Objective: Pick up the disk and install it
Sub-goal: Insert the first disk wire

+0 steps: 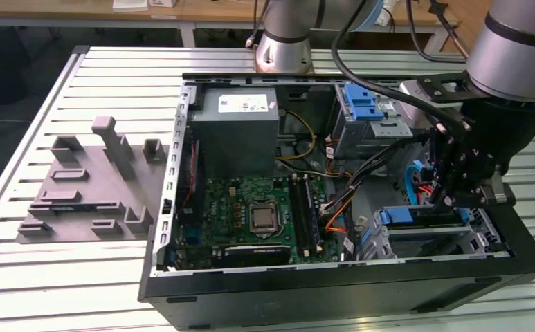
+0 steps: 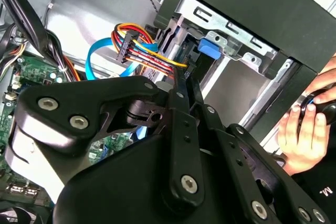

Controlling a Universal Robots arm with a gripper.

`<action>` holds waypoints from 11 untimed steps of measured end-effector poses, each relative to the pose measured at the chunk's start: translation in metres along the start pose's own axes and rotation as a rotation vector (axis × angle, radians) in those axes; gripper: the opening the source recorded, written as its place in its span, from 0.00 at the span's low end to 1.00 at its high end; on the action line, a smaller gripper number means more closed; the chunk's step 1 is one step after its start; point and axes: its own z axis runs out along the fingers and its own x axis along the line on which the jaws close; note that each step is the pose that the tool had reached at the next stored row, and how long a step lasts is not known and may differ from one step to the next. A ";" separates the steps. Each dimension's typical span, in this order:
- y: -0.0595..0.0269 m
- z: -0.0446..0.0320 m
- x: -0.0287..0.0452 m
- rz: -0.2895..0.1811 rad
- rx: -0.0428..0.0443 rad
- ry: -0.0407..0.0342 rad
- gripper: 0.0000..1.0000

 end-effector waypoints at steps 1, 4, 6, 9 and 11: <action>0.0000 0.0002 0.0000 0.001 -0.0001 0.0001 0.17; 0.0001 0.0006 -0.0001 0.005 -0.0005 0.0006 0.17; 0.0001 0.0008 -0.0001 0.008 -0.0008 0.0011 0.17; 0.0001 0.0012 -0.0001 0.014 -0.0014 0.0017 0.17; 0.0001 0.0015 -0.0001 0.016 -0.0016 0.0019 0.17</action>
